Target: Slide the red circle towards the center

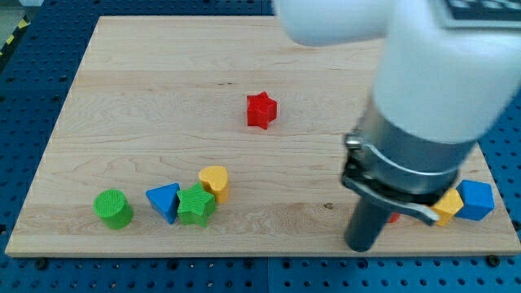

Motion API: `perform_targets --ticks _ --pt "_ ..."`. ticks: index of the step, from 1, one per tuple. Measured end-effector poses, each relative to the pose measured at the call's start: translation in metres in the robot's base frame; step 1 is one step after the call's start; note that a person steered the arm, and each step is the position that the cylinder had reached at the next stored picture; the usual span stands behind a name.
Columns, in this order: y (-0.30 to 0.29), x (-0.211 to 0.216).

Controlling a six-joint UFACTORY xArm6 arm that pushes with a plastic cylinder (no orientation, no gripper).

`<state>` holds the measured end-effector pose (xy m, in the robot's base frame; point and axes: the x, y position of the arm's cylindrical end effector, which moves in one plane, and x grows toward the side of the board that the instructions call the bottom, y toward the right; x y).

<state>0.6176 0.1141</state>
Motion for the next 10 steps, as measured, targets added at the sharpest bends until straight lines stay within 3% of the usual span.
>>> perform_targets --ticks 1,2,5,8,10 --pt "0.058 -0.009" --pt "0.065 -0.017" --pt "0.035 -0.026" --pt "0.032 -0.061" --pt "-0.007 -0.091"
